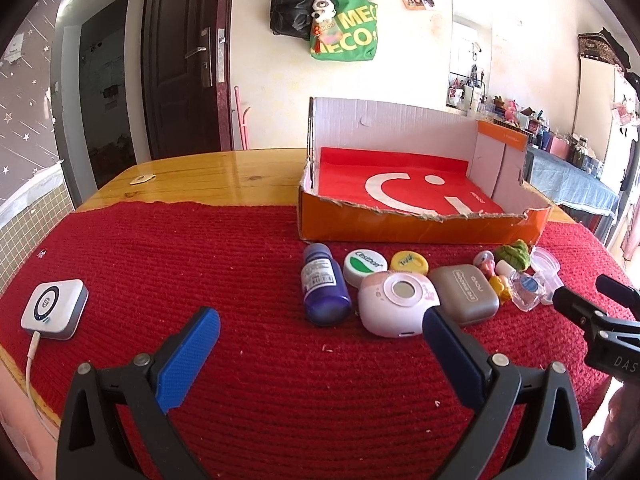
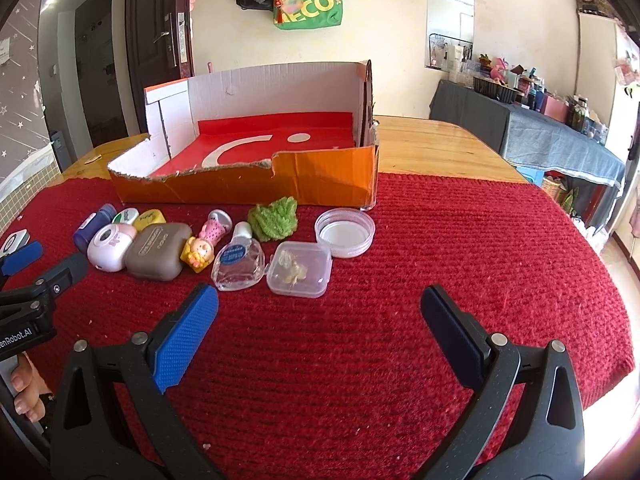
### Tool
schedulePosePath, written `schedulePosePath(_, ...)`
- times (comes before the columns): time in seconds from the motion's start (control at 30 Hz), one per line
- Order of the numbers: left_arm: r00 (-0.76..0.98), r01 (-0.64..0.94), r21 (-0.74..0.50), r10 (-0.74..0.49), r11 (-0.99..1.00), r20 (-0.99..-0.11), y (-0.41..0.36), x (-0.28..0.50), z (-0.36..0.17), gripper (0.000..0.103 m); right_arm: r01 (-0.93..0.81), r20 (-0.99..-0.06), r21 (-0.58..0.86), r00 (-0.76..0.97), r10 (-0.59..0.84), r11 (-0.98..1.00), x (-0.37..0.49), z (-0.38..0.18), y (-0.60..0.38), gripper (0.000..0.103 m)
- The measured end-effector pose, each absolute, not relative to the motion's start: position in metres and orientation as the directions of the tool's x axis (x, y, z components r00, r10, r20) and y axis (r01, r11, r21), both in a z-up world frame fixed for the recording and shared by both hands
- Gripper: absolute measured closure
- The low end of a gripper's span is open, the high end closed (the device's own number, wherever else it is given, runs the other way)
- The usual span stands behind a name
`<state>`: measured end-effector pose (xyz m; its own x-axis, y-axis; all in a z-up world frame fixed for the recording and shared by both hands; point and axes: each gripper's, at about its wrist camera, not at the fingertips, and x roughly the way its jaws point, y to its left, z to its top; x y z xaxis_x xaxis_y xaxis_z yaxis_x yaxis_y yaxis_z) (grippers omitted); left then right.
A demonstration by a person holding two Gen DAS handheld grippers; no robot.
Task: Organize objects
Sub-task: 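Reach the left tool to the blue bottle while the right tool reaches the white lid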
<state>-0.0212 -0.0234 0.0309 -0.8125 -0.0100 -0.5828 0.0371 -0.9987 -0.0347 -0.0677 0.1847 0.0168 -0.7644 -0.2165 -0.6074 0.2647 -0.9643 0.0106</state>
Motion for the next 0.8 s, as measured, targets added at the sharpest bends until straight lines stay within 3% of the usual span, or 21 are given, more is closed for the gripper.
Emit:
schedulePosePath(0.2, -0.769, 0.024, -0.071, 0.027, -0.997, -0.639, -0.04, -0.042, 0.038, 0.0, 0.256, -0.61, -0.01, -0.767, -0.196, -0.967, -0.088, 0.031, 0.184, 0.0)
schedulePosePath(0.8, -0.635, 0.006, -0.044, 0.031, -0.999, -0.772, -0.06, -0.083, 0.023, 0.0, 0.232, -0.766, 0.01, -0.624, -0.157, -0.973, -0.148, 0.017, 0.193, 0.0)
